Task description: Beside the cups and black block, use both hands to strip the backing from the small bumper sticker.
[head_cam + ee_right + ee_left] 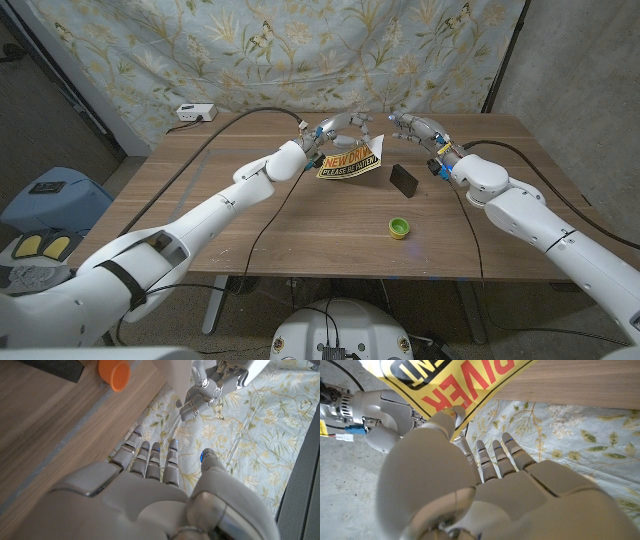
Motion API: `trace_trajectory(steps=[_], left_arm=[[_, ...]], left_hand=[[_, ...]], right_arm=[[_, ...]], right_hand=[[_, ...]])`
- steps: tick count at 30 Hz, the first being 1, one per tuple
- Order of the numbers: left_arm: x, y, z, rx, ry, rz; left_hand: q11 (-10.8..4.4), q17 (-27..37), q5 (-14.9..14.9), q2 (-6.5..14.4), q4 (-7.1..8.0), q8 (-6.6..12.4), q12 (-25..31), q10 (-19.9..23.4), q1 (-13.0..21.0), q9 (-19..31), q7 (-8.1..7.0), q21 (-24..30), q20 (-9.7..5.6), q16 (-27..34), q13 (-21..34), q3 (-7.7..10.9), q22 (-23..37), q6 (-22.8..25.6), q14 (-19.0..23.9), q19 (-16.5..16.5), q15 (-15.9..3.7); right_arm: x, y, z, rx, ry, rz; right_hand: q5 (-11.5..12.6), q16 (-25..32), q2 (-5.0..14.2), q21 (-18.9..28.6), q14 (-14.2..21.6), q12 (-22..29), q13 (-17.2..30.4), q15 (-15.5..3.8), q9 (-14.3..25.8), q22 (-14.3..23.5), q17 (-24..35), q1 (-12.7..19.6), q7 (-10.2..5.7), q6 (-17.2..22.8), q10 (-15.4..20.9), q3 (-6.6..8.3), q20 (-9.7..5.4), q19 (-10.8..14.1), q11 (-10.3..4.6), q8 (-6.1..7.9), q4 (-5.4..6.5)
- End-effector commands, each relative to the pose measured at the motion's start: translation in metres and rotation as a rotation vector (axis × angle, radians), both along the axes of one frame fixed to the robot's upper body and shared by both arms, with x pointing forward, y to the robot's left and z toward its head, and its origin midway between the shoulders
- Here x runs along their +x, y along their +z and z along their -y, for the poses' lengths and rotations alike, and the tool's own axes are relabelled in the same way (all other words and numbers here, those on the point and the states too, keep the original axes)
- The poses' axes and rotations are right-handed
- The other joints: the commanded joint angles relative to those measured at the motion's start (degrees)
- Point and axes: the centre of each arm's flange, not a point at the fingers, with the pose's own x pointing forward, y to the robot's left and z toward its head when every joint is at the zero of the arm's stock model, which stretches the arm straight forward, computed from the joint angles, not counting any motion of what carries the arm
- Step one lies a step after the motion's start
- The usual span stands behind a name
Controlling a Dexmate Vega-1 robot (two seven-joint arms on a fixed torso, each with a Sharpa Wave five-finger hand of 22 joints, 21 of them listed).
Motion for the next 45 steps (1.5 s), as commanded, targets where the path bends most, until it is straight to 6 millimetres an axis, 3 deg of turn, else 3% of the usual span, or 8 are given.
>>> trace_trajectory(steps=[1,16,22,26,27,32,41,45], left_arm=[[0.006,-0.009,0.0,-0.102,-0.052,-0.042],[0.008,-0.014,0.0,-0.146,-0.078,-0.03],[0.01,-0.014,0.001,-0.146,-0.081,-0.034],[0.011,-0.015,0.002,-0.155,-0.085,-0.035],[0.012,-0.015,0.002,-0.157,-0.086,-0.034],[0.013,-0.017,0.001,-0.174,-0.089,-0.034],[0.016,-0.017,-0.001,-0.186,-0.093,-0.034],[0.017,-0.017,0.0,-0.189,-0.098,-0.034]], left_hand=[[0.5,0.01,0.36,-0.52,-0.03,0.26,-0.02,0.68,0.15,0.09,-0.14,-0.17,0.44,-0.25,0.06,-0.11,-0.03,0.02,0.3,0.44,0.67],[0.68,-0.15,0.26,-0.49,0.3,0.67,0.08,1.73,-0.1,-0.18,-0.22,-0.31,0.23,-0.19,-0.02,-0.25,-0.14,0.49,0.93,0.62,0.39],[0.69,-0.15,0.23,-0.42,0.41,0.68,0.03,1.96,-0.2,-0.42,-0.11,-0.39,0.14,-0.19,-0.06,-0.29,-0.17,0.42,1.09,0.65,0.35],[0.57,-0.15,0.21,-0.42,0.43,0.75,0.02,2.12,-0.23,-0.52,-0.13,-0.44,0.09,-0.16,-0.07,-0.31,-0.18,0.49,1.24,0.62,0.33],[0.59,-0.15,0.21,-0.4,0.44,0.73,0.0,2.09,-0.23,-0.54,-0.22,-0.46,0.1,-0.16,-0.07,-0.31,-0.18,0.44,1.27,0.61,0.3],[0.52,-0.13,0.2,-0.32,0.51,0.76,-0.05,2.19,-0.3,-0.64,-0.12,-0.51,0.19,-0.17,-0.09,-0.32,-0.19,0.35,1.32,0.6,0.4],[0.52,-0.13,0.16,-0.31,0.51,1.09,-0.19,2.42,-0.36,-0.63,-0.26,-0.76,-0.05,-0.12,-0.12,-0.35,-0.19,0.33,1.67,0.34,0.35],[0.64,-0.15,0.14,-0.35,0.49,1.23,-0.17,2.73,-0.37,-0.7,-0.22,-0.7,-0.3,-0.11,-0.13,-0.38,-0.15,0.43,1.87,0.57,0.11]], right_arm=[[-0.008,0.003,-0.001,-0.073,-0.036,-0.048],[-0.021,0.009,-0.009,-0.15,-0.121,-0.145],[-0.027,0.017,-0.016,-0.191,-0.144,-0.188],[-0.029,0.019,-0.021,-0.176,-0.149,-0.22],[-0.03,0.02,-0.022,-0.18,-0.15,-0.229],[-0.033,0.022,-0.027,-0.175,-0.122,-0.262],[-0.04,0.029,-0.04,-0.177,-0.093,-0.301],[-0.042,0.03,-0.046,-0.191,-0.091,-0.321]], right_hand=[[0.28,-0.14,-0.29,0.37,0.23,0.21,0.17,0.49,-0.03,0.15,-0.03,1.05,0.26,0.38,-0.01,0.24,0.32,0.28,0.42,0.22,-0.69],[0.15,-0.07,-2.14,0.46,1.52,0.06,0.12,2.53,-0.09,0.07,-0.54,2.66,3.08,-0.82,-0.16,0.23,2.58,1.2,2.07,-0.46,-2.22],[-0.32,-0.29,-3.72,-0.02,1.31,-0.31,0.13,3.92,0.02,0.04,-0.53,1.85,6.12,-2.19,-1.36,-0.85,3.77,0.19,3.56,-0.71,-1.81],[-0.42,-0.22,-4.23,-0.15,1.62,-0.19,0.13,4.99,0.15,0.04,-0.52,1.47,7.17,-1.58,-1.22,-1.26,5.02,-0.2,4.5,-0.32,-1.65],[-0.44,-0.12,-4.74,0.0,2.07,-0.05,0.11,5.86,0.23,0.04,-0.56,1.34,7.87,-1.31,-0.92,-1.53,6.2,0.1,5.22,-0.15,-1.7],[-0.44,-0.17,-5.49,-0.08,2.31,-0.04,0.09,6.9,0.32,0.03,-0.63,1.29,8.83,-1.28,-0.9,-1.85,7.33,-0.06,6.33,-0.08,-1.82],[-0.13,-0.69,-6.7,-0.2,2.11,-0.22,0.13,8.34,0.72,0.04,-0.66,1.82,10.91,-2.5,-2.56,-2.43,8.03,-0.9,7.09,-0.13,-1.71],[-0.07,-0.66,-6.76,-0.11,2.11,0.02,0.32,8.35,0.97,0.06,-0.37,2.41,10.97,-3.56,-3.17,-3.22,8.04,-1.25,7.12,-0.03,-1.37]])
